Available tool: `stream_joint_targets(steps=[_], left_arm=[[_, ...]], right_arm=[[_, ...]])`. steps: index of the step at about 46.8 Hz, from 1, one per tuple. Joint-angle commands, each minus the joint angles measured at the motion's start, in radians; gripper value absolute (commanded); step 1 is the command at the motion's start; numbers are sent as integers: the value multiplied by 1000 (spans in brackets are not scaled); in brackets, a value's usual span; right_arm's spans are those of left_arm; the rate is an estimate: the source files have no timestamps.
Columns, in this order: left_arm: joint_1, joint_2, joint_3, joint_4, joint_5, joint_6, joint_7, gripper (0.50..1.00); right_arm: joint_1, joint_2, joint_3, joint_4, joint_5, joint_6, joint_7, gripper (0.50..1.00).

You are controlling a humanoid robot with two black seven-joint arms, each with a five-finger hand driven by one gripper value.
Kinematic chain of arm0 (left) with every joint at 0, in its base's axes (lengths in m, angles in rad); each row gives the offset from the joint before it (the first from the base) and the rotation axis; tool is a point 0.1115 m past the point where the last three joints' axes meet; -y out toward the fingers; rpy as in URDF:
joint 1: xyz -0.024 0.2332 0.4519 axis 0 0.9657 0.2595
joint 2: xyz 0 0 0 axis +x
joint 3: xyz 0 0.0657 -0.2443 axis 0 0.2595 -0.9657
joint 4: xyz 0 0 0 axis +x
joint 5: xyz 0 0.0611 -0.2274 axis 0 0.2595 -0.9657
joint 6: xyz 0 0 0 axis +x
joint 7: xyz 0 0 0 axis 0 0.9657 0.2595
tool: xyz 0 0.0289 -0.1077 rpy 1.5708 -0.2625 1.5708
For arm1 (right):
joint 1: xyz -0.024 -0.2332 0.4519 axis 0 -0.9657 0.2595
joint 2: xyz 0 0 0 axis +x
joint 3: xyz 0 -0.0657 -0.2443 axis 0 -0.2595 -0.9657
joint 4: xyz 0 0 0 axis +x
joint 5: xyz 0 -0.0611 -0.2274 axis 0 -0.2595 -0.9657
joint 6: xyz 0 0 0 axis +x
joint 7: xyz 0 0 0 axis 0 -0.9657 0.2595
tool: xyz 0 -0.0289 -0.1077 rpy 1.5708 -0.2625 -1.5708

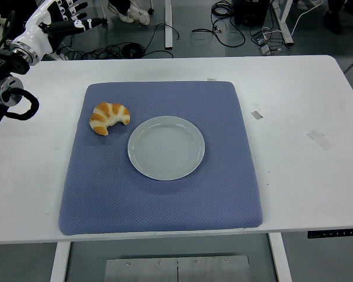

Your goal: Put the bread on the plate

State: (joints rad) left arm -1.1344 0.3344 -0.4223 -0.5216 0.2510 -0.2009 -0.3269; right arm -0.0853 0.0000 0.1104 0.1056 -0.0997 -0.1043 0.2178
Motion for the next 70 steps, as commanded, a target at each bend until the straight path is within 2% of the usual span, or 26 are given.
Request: stream_joint_targets(steps=[1, 70], left_arm=[[4, 0, -1, 0, -1, 0, -1, 974], [16, -3, -13, 0, -10, 2, -1, 974]], right_arm=[[-1, 0, 0, 0, 0, 0, 0, 1000], [-5, 0, 0, 0, 0, 0, 0, 1000]])
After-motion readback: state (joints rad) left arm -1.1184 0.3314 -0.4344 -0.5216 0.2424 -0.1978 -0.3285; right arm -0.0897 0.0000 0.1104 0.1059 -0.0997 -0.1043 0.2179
